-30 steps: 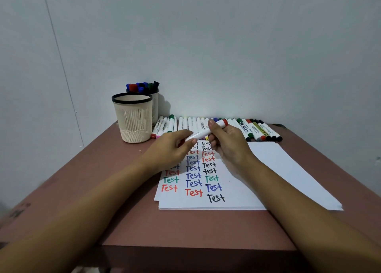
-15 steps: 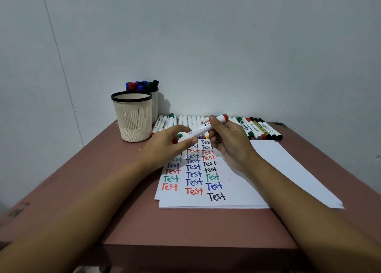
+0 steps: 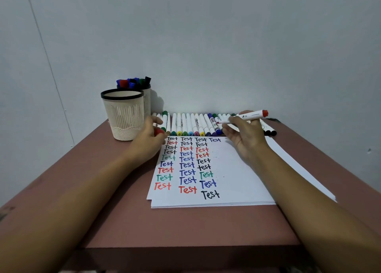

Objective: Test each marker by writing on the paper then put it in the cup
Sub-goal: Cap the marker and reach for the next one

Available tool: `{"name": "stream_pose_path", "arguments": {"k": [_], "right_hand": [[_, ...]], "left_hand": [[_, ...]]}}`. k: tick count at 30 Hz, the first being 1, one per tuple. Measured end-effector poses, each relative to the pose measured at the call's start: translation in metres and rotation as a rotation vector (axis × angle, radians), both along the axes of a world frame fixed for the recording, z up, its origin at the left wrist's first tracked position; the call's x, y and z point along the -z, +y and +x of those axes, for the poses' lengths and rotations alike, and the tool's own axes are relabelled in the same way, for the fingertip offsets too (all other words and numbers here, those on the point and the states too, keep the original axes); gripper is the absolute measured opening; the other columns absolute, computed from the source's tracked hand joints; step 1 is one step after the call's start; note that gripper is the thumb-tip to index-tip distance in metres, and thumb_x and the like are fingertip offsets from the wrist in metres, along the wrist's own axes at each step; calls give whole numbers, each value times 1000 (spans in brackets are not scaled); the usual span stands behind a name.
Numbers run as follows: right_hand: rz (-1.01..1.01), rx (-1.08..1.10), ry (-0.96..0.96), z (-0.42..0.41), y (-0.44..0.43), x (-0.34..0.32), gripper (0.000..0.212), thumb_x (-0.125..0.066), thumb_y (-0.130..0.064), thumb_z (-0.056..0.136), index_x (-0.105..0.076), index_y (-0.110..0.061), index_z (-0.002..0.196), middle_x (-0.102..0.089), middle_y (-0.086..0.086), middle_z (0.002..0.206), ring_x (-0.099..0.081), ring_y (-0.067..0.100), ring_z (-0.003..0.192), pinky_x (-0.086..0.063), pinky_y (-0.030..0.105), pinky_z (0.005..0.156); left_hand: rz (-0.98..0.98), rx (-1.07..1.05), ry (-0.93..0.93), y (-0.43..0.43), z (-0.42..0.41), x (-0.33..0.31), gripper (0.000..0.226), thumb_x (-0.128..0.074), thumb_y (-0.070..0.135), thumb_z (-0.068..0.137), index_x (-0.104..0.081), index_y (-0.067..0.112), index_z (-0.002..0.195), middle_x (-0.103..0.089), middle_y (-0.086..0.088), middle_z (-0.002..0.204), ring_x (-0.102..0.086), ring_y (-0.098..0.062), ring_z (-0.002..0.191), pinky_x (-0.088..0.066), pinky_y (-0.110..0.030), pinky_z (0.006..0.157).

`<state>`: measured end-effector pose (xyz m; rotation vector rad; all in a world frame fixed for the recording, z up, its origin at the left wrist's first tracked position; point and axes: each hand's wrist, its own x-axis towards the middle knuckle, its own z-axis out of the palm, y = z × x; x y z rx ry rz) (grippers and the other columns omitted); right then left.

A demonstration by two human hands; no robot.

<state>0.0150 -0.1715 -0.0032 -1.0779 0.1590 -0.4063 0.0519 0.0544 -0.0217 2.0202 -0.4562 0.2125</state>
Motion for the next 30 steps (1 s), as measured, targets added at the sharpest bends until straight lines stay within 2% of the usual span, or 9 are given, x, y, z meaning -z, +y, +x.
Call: {"name": "stream_pose_path", "arguments": {"k": [2, 4, 7, 9, 11, 15, 20, 27, 30], "right_hand": [[-70, 46, 32, 2, -2, 3, 24, -58, 1, 88, -51, -19, 78, -58, 1, 74, -59, 15, 67, -48, 26, 69], [-216, 84, 72, 5, -2, 7, 22, -57, 0, 88, -53, -18, 76, -58, 2, 71, -56, 12, 62, -47, 24, 63], [-465, 104, 86, 7, 2, 15, 15, -58, -1, 85, -54, -11, 74, -57, 5, 64, -53, 15, 55, -46, 28, 54], [-576, 109, 112, 7, 5, 18, 5, -60, -3, 83, -57, -4, 80, -58, 7, 65, -53, 16, 53, -48, 30, 56], [-627, 117, 127, 7, 7, 19, 7, -63, -4, 83, -59, 0, 87, -59, 9, 69, -54, 14, 53, -51, 32, 59], [-608, 144, 130, 8, 7, 20, 10, -65, -5, 82, -61, 0, 89, -62, 10, 73, -56, 14, 54, -51, 29, 58], [-638, 138, 119, 8, 5, 22, 5, -64, -6, 80, -59, -5, 78, -61, 8, 68, -55, 15, 53, -51, 32, 63], [-615, 186, 146, 13, 6, 23, 19, -67, -10, 81, -59, 0, 96, -61, 11, 78, -57, 16, 58, -52, 31, 62], [-557, 161, 131, 12, 5, 22, 13, -65, -5, 82, -59, 0, 93, -61, 11, 73, -55, 16, 54, -50, 29, 58]], "left_hand": [[18, 14, 2, 1, 0, 0, 28, -49, 8, 93, -32, 22, 110, -60, -10, 104, -60, -19, 91, -48, -37, 88], [0, 3, 15, 1, 1, 0, 34, -57, 10, 90, -33, 21, 111, -63, -9, 105, -62, -23, 96, -48, -34, 86], [-88, -31, 79, 2, 2, 1, 38, -65, 12, 86, -37, 17, 111, -66, -10, 102, -66, -27, 91, -51, -31, 78], [-87, -52, 117, 1, 2, 0, 34, -67, 12, 84, -44, 14, 109, -66, -8, 98, -67, -21, 85, -52, -25, 71], [-79, -57, 139, 1, 3, 0, 28, -68, 11, 83, -52, 10, 105, -66, -7, 93, -66, -13, 79, -52, -16, 62], [-89, -13, 128, 0, -1, -2, 12, -65, 6, 85, -58, 10, 95, -68, -6, 82, -66, -14, 73, -51, -8, 58], [-59, -1, 92, -1, -3, -4, 14, -64, 7, 86, -57, 19, 86, -64, 2, 77, -62, 7, 54, -44, -4, 51], [-12, -8, 97, 0, 1, -2, 12, -65, 12, 86, -59, 16, 96, -65, 4, 81, -62, 7, 58, -44, -2, 53], [10, -14, 91, 0, 1, -2, 12, -65, 14, 86, -59, 19, 95, -66, 2, 84, -63, -1, 71, -46, -5, 59]]}}
